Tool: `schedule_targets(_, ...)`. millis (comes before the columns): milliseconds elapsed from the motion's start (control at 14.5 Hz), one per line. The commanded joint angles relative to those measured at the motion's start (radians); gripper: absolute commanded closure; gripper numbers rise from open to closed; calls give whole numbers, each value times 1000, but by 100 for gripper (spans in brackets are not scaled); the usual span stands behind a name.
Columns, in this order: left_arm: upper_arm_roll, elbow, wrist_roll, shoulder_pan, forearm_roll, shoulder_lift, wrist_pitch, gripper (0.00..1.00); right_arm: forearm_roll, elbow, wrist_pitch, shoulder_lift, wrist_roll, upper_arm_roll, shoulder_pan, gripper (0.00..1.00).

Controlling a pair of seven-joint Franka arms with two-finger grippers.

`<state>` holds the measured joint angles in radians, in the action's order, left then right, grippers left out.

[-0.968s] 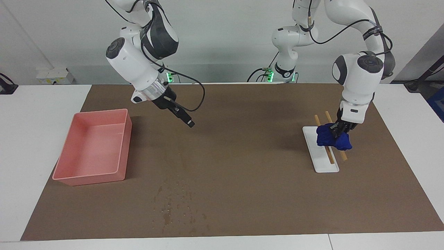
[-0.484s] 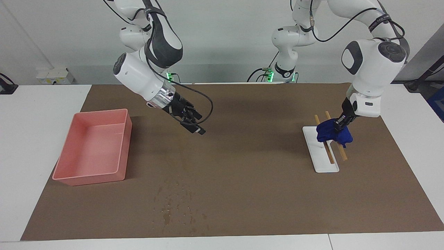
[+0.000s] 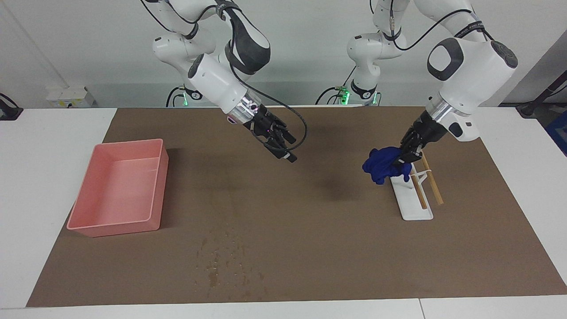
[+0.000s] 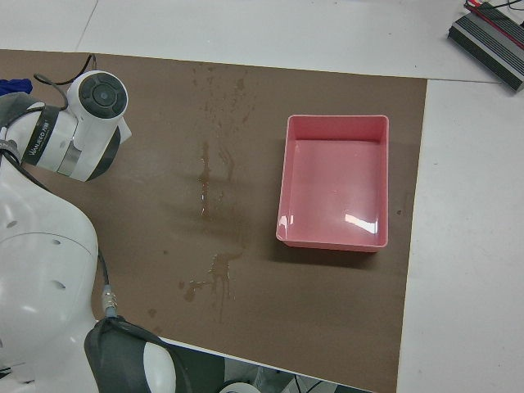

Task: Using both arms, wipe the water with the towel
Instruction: 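Bring the towel toward the center while the right gripper reaches it, then grasp the towel with the right gripper and open the left gripper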

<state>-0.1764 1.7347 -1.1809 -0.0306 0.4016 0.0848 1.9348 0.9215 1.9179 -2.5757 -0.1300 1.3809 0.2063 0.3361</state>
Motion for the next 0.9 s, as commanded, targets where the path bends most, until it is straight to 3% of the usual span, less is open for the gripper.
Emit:
schedule_targets(0, -37, 13, -152, 20, 94, -23, -10, 100, 52, 9, -87, -13, 29, -1, 35, 0)
schedule_targets(415, -38, 68, -270, 168, 132, -53, 7, 100, 59, 6, -109, -17, 32, -1, 50, 0)
schedule_targets(830, -38, 74, -350, 242, 174, -69, 64, 100, 59, 3, -109, -19, 33, -1, 50, 0)
